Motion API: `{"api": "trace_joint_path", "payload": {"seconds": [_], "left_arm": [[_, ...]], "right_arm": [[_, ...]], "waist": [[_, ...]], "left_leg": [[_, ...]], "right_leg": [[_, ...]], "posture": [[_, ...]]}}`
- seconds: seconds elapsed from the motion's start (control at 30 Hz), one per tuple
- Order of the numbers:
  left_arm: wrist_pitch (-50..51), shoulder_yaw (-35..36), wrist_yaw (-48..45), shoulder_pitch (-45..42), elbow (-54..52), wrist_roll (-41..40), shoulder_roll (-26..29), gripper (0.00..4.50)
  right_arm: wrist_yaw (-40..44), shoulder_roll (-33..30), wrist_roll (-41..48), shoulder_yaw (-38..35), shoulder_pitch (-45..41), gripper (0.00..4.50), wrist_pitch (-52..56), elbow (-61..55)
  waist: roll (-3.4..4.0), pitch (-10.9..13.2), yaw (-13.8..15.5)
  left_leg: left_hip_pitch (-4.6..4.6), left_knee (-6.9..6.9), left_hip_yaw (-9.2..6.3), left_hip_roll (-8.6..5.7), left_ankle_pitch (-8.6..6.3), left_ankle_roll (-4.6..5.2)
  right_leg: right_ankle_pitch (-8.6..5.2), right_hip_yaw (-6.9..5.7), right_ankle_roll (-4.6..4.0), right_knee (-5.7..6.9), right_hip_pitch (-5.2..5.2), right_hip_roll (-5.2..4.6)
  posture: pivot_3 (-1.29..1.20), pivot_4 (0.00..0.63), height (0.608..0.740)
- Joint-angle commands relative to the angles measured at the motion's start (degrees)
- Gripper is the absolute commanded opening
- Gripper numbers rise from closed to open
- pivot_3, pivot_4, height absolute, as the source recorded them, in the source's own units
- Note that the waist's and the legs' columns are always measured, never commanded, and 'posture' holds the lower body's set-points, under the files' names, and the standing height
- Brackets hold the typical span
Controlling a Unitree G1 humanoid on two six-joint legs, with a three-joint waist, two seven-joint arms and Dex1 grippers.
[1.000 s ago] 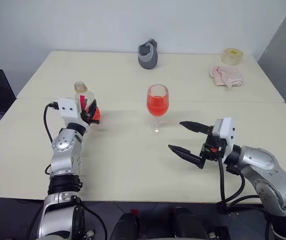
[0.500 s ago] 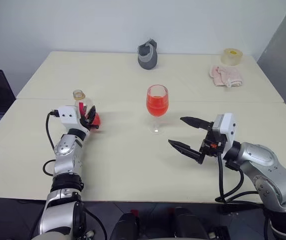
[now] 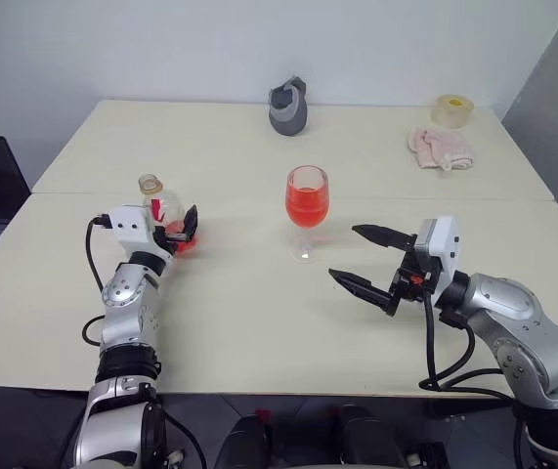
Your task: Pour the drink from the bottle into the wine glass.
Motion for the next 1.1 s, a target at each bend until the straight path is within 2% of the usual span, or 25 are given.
{"api": "trace_joint_path", "payload": {"seconds": [0.03, 0.47, 0.77, 0.93, 1.1], "left_arm": [[2.9, 0.2, 1.1, 2.4, -7.9, -1.3, -0.3, 4.47], [13.7, 0.8, 6.6, 12.4, -25.7, -3.2, -1.9, 4.47], [26.1, -2.5, 8.1, 23.8, -45.0, -7.0, -4.4, 4.47], [33.7, -5.6, 13.1, 29.8, -56.8, -8.9, -8.8, 4.47], [38.7, -9.0, 18.2, 29.6, -60.4, -5.1, -10.0, 4.47]], "right_arm": [[0.2, -0.3, 0.8, -1.6, -0.8, 4.5, -0.8, -0.6], [0.5, -0.7, 0.7, -2.0, 0.6, 4.5, -1.1, -0.7], [-1.4, -0.6, -0.8, -3.1, 3.8, 4.5, -1.3, -1.7], [-8.2, 1.0, -5.1, -4.2, 8.3, 4.5, -0.8, -1.3], [-14.8, 4.3, -7.0, -5.1, 12.6, 4.5, -0.2, -2.9]], "waist": [[0.0, 0.0, 0.0], [0.0, 0.0, 0.1], [0.0, 0.0, 0.5], [-0.01, 0.0, 0.7], [0.01, 0.0, 0.7]], "left_leg": [[0.0, 0.0, 0.0, 0.01, 0.0, 0.0], [0.0, -0.02, 0.03, 0.26, -0.01, 0.0], [0.0, -0.05, 0.12, 0.35, -0.03, 0.02], [0.0, -0.06, 0.16, 0.41, -0.06, 0.05], [0.04, -0.07, 0.21, 0.46, -0.06, 0.06]], "right_leg": [[0.0, 0.01, 0.0, -0.01, 0.0, -0.01], [0.0, 0.01, 0.0, -0.05, 0.02, 0.01], [0.01, 0.03, 0.02, -0.2, 0.1, 0.03], [0.03, 0.05, 0.05, -0.3, 0.16, 0.08], [0.05, 0.1, 0.08, -0.29, 0.18, 0.17]], "posture": [[0.0, 0.15, 0.74], [0.0, 0.15, 0.74], [0.0, 0.15, 0.74], [0.0, 0.15, 0.74], [0.0, 0.15, 0.74]]}}
